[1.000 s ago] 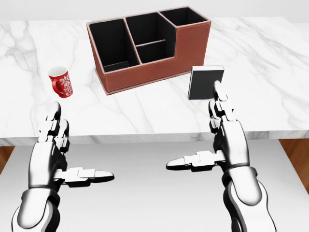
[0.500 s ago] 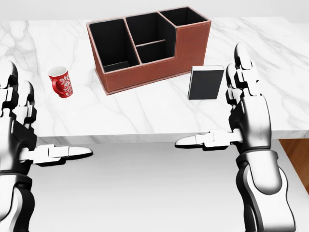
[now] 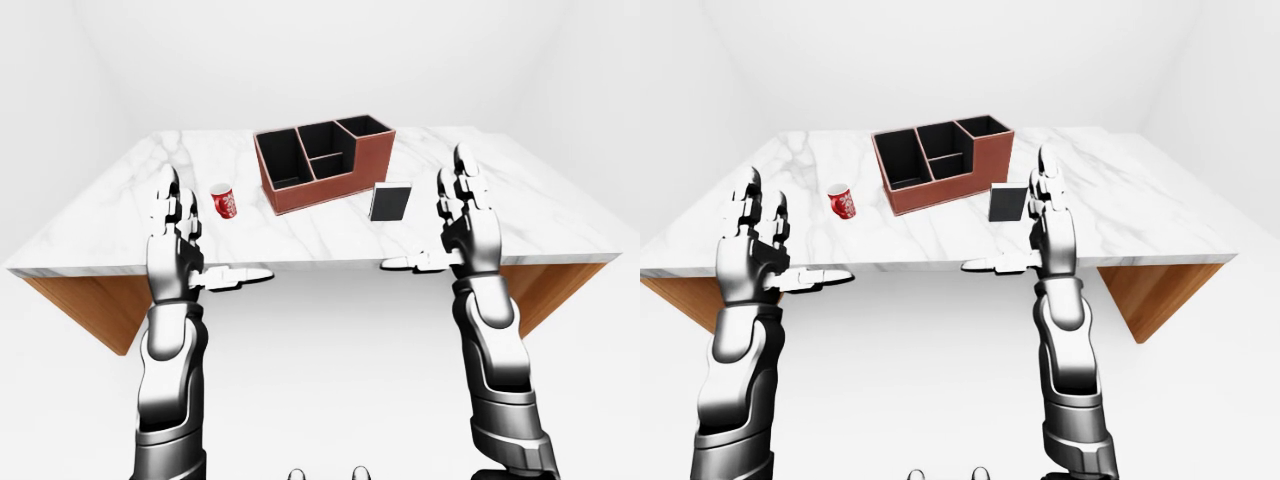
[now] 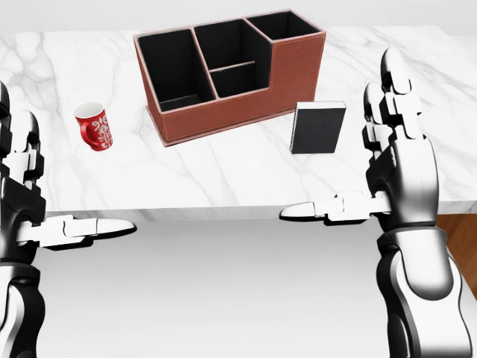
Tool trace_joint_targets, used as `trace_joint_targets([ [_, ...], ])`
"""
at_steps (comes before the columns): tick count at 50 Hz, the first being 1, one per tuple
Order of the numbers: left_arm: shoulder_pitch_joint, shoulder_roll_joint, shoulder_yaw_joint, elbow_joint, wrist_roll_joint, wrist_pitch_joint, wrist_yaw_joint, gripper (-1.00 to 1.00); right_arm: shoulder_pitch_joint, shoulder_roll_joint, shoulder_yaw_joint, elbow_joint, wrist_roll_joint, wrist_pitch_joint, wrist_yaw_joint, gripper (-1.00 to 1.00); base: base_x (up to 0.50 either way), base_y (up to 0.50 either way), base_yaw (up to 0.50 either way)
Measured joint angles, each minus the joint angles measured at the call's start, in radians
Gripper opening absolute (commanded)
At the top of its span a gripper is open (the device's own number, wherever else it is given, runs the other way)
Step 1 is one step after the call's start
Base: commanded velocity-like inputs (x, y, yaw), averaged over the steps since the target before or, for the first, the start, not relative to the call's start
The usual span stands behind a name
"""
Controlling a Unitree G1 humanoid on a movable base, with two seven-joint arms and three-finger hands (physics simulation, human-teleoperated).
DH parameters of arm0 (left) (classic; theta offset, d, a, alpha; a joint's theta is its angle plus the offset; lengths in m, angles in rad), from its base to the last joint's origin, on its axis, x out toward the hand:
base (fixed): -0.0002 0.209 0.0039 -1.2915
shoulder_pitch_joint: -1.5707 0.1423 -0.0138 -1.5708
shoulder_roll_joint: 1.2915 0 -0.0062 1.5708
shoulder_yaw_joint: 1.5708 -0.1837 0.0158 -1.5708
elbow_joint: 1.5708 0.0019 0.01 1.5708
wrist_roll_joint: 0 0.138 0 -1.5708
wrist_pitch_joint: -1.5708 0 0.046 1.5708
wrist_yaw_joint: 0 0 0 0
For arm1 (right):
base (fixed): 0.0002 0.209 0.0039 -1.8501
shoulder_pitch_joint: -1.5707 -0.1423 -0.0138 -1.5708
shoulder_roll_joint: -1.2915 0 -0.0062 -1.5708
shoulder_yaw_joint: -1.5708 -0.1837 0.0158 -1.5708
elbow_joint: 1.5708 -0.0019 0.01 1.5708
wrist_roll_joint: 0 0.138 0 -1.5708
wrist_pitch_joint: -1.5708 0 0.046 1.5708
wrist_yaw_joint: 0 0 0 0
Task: Pick up the book and place it in the left compartment of the caddy.
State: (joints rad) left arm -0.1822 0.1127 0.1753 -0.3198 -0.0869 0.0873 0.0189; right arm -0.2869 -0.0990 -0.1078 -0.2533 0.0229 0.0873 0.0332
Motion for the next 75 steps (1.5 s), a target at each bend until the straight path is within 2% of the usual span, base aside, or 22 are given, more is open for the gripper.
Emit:
trace_joint_targets([
  [20, -0.005, 0.000, -0.004, 0.013, 0.005, 0.000, 0.002, 1.00, 0.001, -0.003, -0.004, -0.002, 0.029, 0.000, 0.006, 1.00, 0.15, 0.00, 0.00],
  [75, -0.001, -0.003, -0.007, 0.008, 0.010, 0.000, 0.003, 1.00, 0.000, 0.000, 0.001, 0.008, 0.035, 0.000, 0.011, 1.00, 0.26, 0.00, 0.00],
])
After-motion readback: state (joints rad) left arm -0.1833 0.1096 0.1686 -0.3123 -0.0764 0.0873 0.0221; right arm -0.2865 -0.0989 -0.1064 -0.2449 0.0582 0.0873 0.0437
